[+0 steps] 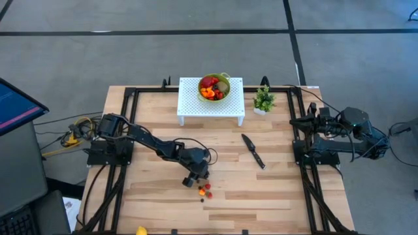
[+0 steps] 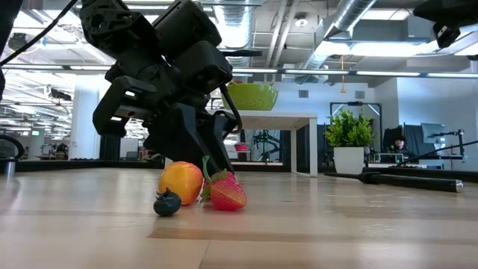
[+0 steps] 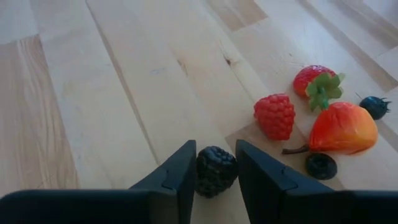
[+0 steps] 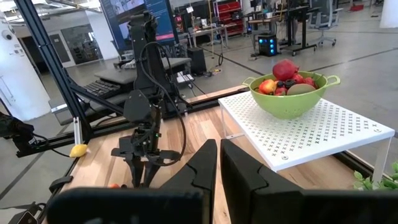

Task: Pick & Place Fruit
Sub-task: Put the black raspberry into the green strainer bowl

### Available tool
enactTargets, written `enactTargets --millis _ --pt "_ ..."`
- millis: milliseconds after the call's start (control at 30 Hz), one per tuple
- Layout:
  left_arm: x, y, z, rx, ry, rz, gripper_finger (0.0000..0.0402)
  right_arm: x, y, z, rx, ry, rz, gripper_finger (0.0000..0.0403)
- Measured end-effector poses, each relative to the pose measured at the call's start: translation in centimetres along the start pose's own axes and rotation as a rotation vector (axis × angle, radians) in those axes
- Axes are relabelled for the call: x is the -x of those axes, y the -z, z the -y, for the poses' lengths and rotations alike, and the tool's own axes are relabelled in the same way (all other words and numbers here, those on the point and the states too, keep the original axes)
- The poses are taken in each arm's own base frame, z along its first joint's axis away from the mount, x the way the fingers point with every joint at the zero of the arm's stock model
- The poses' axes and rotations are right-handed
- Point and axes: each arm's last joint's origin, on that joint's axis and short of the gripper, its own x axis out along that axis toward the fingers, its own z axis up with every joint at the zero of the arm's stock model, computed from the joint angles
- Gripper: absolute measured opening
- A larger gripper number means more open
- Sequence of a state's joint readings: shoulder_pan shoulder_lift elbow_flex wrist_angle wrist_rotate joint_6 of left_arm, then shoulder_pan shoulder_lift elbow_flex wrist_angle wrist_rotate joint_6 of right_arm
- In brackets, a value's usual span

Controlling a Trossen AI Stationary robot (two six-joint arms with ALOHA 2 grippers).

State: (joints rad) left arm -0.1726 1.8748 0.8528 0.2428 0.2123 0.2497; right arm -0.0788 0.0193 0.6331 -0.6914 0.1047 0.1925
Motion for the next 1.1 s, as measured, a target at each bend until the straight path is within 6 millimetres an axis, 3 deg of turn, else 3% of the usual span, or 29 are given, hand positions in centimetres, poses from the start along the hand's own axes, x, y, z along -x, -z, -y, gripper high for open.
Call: enactTargets --millis 200,667,1100 --pt "0.0 0.0 -0.2 0.006 -0.004 0.002 0.0098 0.0 0.0 0.0 0.0 0.0 0.0 0.0017" --pt "0.1 0.4 -1.3 0.013 -0.026 0.006 0.0167 0.0 0.0 0.0 0.0 0.0 0.0 0.0017" --pt "-0.6 1.1 -1.7 0.066 0.023 0.013 0.0138 0.0 0.0 0.0 0.0 0.0 0.0 0.0017"
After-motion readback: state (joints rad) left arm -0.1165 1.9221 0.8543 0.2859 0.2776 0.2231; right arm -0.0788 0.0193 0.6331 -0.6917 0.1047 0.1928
